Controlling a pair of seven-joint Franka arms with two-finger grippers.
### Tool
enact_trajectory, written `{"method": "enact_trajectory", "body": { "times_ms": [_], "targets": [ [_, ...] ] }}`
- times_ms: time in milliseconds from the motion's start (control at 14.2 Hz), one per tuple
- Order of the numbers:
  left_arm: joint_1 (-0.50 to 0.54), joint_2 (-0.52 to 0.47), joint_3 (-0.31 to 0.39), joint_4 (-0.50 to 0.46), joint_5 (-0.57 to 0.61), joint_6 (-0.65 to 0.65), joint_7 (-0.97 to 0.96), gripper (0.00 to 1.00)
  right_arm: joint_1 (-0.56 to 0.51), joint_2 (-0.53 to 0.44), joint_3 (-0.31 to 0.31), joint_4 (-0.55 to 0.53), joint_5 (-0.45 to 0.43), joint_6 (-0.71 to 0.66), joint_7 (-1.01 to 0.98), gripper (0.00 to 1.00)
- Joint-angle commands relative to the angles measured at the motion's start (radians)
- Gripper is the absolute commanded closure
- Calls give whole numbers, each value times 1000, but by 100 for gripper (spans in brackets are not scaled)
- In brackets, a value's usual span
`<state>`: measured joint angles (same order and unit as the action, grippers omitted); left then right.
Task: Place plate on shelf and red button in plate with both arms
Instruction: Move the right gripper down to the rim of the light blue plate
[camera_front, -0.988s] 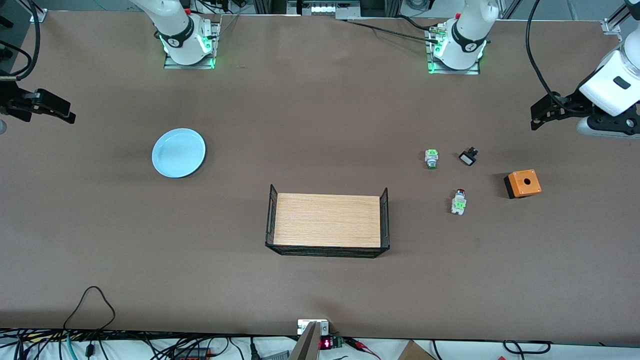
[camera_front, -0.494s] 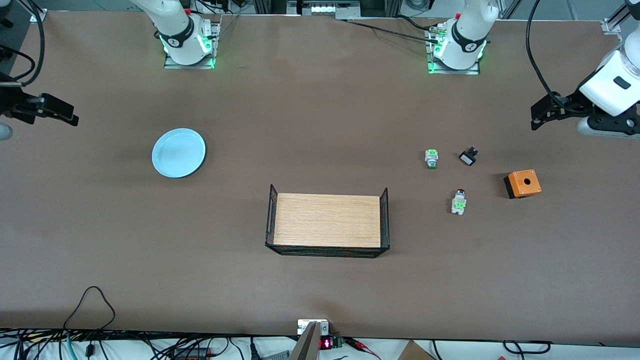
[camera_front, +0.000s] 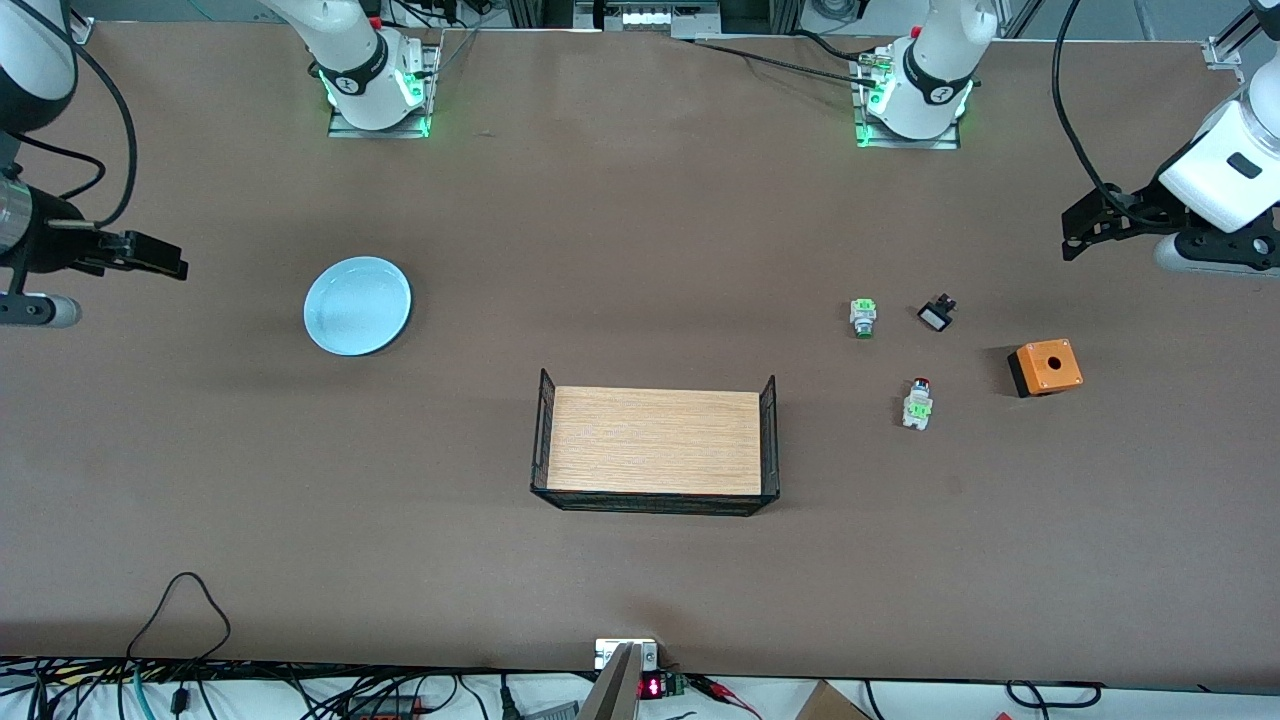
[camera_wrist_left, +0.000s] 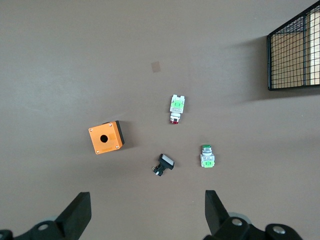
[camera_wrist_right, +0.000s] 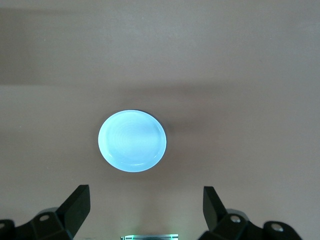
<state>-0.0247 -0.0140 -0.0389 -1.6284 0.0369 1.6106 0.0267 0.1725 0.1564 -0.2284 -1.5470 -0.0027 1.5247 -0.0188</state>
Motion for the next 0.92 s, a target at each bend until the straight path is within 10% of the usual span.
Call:
{"method": "enact_trajectory", "body": {
  "times_ms": [0,847],
  "targets": [
    [3,8,-1,25,14,-23,-4,0,-2,12,-3,10,-14,9,2,0],
    [3,8,1,25,14,-24,-4,0,4,-3,0,-273,27,238,17,0]
  ]
}}
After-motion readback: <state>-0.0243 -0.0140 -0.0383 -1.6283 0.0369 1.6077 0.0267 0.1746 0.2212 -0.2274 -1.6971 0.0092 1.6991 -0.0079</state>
